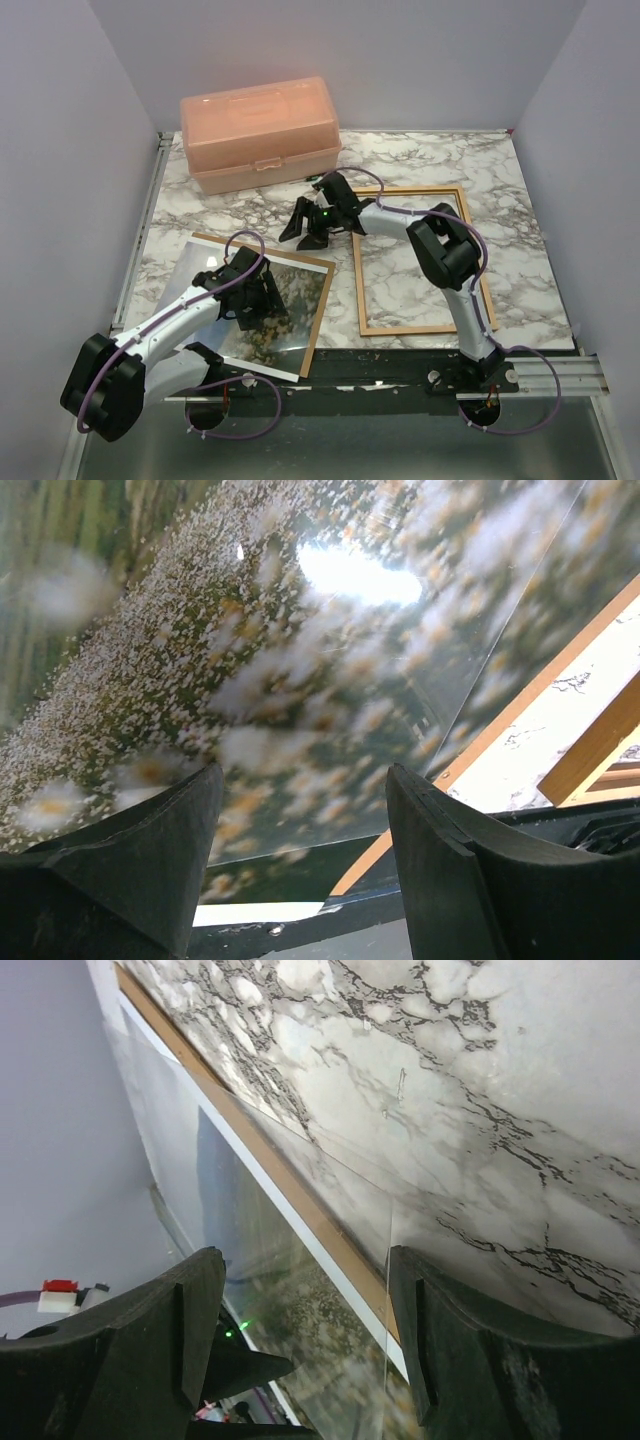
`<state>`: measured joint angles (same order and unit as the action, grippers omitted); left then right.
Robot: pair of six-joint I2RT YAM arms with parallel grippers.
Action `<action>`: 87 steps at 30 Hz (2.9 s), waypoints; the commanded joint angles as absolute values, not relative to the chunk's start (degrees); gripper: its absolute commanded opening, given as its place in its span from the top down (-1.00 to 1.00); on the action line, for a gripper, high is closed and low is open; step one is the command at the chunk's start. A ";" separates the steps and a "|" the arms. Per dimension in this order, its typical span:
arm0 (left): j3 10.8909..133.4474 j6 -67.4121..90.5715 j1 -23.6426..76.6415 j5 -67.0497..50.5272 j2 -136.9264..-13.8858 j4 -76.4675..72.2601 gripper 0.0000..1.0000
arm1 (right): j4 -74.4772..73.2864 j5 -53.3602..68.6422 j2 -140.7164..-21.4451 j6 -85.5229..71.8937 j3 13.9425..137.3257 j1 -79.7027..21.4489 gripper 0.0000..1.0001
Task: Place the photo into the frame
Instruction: Pick up the photo frame item at the center of the board, then place the photo frame item at the center of the board.
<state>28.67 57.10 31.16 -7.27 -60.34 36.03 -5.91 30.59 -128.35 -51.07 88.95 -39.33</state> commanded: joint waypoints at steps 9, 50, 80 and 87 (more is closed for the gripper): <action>25.48 57.13 31.73 -8.33 -63.02 33.40 -0.34 | 13.77 40.22 -129.81 -58.60 76.66 -39.69 -0.45; 32.97 55.40 32.45 -14.34 -38.65 39.11 -0.71 | -19.50 -1.99 -72.66 -55.63 48.20 -37.01 0.99; 18.60 67.77 40.46 -8.54 -30.31 47.82 -0.70 | -35.34 -3.62 -63.75 -41.50 44.73 -36.64 -1.00; 22.53 70.00 44.03 -3.87 -29.70 56.83 -0.72 | -29.01 0.35 -82.87 -34.29 54.72 -35.59 -1.00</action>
